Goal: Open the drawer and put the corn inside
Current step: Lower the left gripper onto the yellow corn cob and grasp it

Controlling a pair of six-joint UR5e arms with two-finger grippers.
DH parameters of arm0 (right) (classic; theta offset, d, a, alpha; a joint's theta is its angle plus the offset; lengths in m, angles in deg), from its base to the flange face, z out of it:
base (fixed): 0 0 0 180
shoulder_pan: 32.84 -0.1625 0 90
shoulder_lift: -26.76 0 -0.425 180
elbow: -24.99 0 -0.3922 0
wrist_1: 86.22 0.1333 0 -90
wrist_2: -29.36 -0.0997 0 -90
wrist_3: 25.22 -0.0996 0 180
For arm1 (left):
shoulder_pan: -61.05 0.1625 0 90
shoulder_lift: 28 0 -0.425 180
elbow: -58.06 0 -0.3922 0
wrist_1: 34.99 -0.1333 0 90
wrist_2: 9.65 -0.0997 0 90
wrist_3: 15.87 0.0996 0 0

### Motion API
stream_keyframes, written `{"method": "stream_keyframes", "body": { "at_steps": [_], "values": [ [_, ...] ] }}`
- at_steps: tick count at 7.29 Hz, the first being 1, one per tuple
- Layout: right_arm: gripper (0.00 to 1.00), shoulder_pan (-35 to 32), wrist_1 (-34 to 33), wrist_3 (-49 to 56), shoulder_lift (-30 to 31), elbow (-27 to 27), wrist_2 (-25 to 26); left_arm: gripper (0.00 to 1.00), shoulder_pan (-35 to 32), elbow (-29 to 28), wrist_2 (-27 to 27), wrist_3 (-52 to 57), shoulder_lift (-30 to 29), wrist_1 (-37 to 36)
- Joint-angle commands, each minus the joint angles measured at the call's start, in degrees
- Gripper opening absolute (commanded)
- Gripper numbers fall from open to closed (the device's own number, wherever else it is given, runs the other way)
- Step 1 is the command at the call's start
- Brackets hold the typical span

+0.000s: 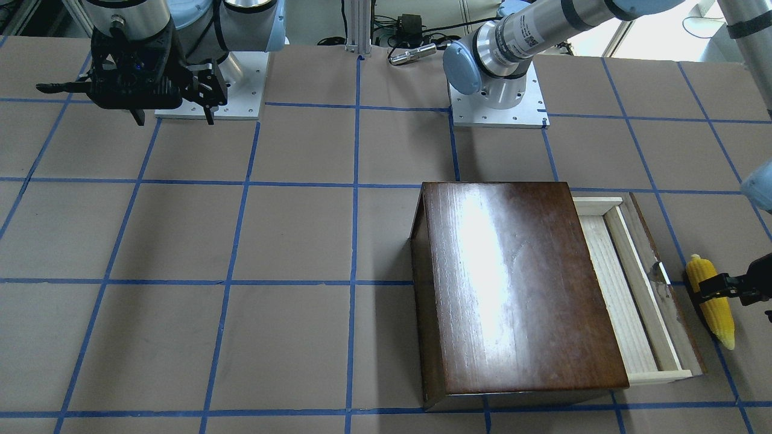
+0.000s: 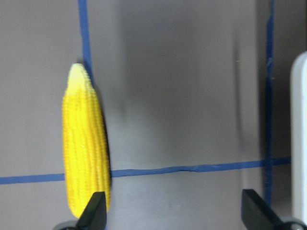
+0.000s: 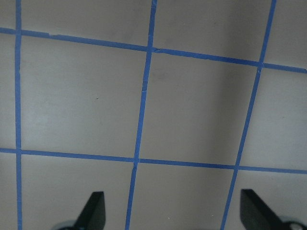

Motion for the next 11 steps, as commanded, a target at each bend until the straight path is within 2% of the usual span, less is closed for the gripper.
{"method": "stream_keyframes", "body": {
  "at_steps": [1, 4, 5, 6, 8, 9, 11],
  "values": [
    [1.0, 0.0, 0.0, 0.0, 0.0, 0.0, 0.0, 1.0, 0.2, 0.1, -0.1, 0.7, -2.8, -1.3],
    [1.0, 0.0, 0.0, -0.1, 0.0, 0.0, 0.0, 1.0, 0.2, -0.1, -0.1, 0.8, -3.2, -1.5],
    [1.0, 0.0, 0.0, 0.0, 0.0, 0.0, 0.0, 0.9, 0.2, 0.0, -0.1, 0.9, -3.2, -1.6],
    [1.0, 0.0, 0.0, 0.0, 0.0, 0.0, 0.0, 0.75, 0.2, 0.0, -0.1, 1.2, -3.2, -1.6],
    [1.0, 0.0, 0.0, 0.0, 0.0, 0.0, 0.0, 0.09, 0.2, 0.0, -0.1, 1.3, -3.1, -1.6],
    [1.0, 0.0, 0.0, 0.0, 0.0, 0.0, 0.0, 0.0, 0.2, -0.1, -0.1, 1.2, -3.1, -1.6],
    [1.0, 0.0, 0.0, 0.0, 0.0, 0.0, 0.0, 0.0, 0.2, -0.1, 0.0, 1.2, -2.9, -1.5]
  ]
}}
